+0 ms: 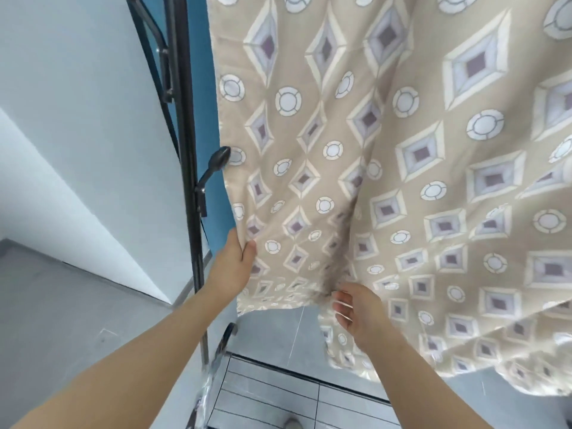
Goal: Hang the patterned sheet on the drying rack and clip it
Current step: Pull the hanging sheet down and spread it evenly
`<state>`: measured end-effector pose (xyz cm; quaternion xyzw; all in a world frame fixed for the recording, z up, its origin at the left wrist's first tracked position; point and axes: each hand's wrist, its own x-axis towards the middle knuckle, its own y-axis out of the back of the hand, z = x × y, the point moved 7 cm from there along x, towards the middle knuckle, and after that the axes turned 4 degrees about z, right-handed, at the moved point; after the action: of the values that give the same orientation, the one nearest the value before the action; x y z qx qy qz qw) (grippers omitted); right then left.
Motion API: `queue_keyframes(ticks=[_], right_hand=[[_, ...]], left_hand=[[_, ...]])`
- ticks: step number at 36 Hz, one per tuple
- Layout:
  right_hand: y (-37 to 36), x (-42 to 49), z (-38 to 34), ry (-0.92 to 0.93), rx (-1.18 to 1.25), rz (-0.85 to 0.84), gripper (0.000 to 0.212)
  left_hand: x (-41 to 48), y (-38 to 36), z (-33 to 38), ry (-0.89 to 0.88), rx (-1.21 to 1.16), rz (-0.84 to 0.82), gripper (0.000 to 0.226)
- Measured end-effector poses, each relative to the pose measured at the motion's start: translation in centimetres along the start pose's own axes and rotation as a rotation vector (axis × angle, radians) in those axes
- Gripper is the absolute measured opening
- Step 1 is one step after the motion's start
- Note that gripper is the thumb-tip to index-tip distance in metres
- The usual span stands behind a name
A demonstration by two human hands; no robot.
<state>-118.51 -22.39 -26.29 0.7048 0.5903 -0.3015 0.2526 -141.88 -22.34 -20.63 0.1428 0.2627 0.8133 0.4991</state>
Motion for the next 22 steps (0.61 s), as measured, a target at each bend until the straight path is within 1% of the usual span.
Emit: queue_keyframes(ticks=[3, 6, 9, 11, 13, 15, 18, 20, 22], right_hand=[[-1.0, -1.8, 0.9, 0.035, 0.01, 0.01, 0.016], [-1.9, -3.5, 2.3, 0.043, 0.047, 0.038, 0.015], [-2.5, -5.2, 4.0, 0.044, 0.067, 0.07, 0.009], [-3.0, -6.4, 5.0, 0.044, 0.082, 0.072, 0.008], [-3.5, -7.4, 5.7, 0.04, 0.084, 0.077, 0.012], [-3.9, -8.3, 6.1, 0.049, 0.082, 0.078, 0.013], [-4.4, -9.2, 5.4, 0.109, 0.059, 0.072, 0.012], [-5.0, -9.8, 4.1, 0.17, 0.041, 0.057, 0.012], [-5.6, -10.5, 2.3, 0.243, 0.029, 0.038, 0.013]], left_hand=[[-1.6, 2.0, -0.6, -0.085, 0.066, -0.05, 0.033], [-3.3, 3.6, -1.6, -0.123, 0.047, -0.157, 0.026], [-3.9, 5.5, -2.6, -0.179, 0.119, -0.132, 0.018], [-3.8, 6.8, -3.4, -0.151, 0.154, -0.1, 0.025], [-3.6, 7.6, -3.7, -0.128, 0.172, -0.107, 0.026], [-3.6, 8.0, -3.6, -0.121, 0.159, -0.138, 0.019], [-4.0, 8.2, -3.4, -0.116, 0.078, -0.229, 0.009], [-4.1, 8.5, -3.2, -0.133, 0.042, -0.244, 0.014], [-3.8, 9.3, -2.6, -0.163, -0.005, -0.195, 0.017]])
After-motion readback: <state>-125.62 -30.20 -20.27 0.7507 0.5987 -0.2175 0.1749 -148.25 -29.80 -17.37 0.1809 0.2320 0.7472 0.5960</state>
